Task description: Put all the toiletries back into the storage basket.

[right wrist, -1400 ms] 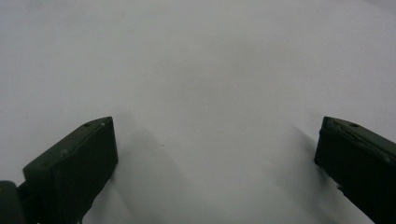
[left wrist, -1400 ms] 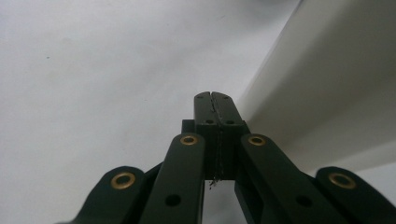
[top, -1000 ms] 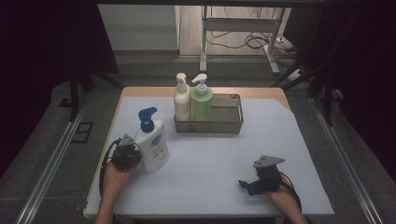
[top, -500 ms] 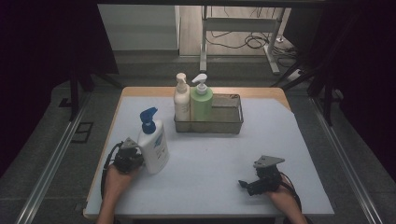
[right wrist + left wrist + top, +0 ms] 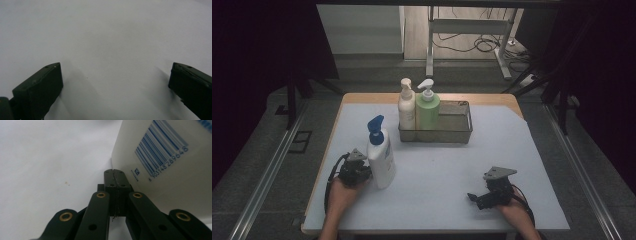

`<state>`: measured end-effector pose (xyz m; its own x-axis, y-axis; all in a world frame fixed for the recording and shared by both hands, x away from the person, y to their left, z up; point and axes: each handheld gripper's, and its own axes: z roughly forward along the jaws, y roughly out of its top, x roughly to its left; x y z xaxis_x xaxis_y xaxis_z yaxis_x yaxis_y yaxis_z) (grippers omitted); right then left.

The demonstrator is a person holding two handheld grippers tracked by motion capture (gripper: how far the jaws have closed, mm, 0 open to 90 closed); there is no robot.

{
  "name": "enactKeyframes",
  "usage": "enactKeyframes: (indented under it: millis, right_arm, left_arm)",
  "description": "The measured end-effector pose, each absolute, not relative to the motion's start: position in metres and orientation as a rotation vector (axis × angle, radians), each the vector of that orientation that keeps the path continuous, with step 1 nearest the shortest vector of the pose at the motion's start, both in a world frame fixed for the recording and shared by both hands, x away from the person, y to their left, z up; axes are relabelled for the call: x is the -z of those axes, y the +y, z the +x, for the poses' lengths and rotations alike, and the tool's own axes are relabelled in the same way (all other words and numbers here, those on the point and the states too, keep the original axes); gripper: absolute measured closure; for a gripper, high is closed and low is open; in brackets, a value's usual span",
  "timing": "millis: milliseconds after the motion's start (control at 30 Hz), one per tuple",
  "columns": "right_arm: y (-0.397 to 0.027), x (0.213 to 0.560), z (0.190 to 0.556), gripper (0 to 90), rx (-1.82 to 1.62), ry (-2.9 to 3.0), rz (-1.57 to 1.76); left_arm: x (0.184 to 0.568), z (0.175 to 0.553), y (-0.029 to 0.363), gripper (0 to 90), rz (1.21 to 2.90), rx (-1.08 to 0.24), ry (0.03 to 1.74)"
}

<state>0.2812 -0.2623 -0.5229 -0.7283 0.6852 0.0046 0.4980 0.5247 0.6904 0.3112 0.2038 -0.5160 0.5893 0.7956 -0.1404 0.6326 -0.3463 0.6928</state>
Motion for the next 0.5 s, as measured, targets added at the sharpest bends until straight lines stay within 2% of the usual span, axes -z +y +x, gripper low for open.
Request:
enactKeyframes:
  millis: [500]
  right_arm:
    - [-0.262,0.523,0.281,0.0,-1.004,2.498,0.993]
  left_arm:
    - [0.515,0.313,0.17,89.4,2.115,-0.247,1.059]
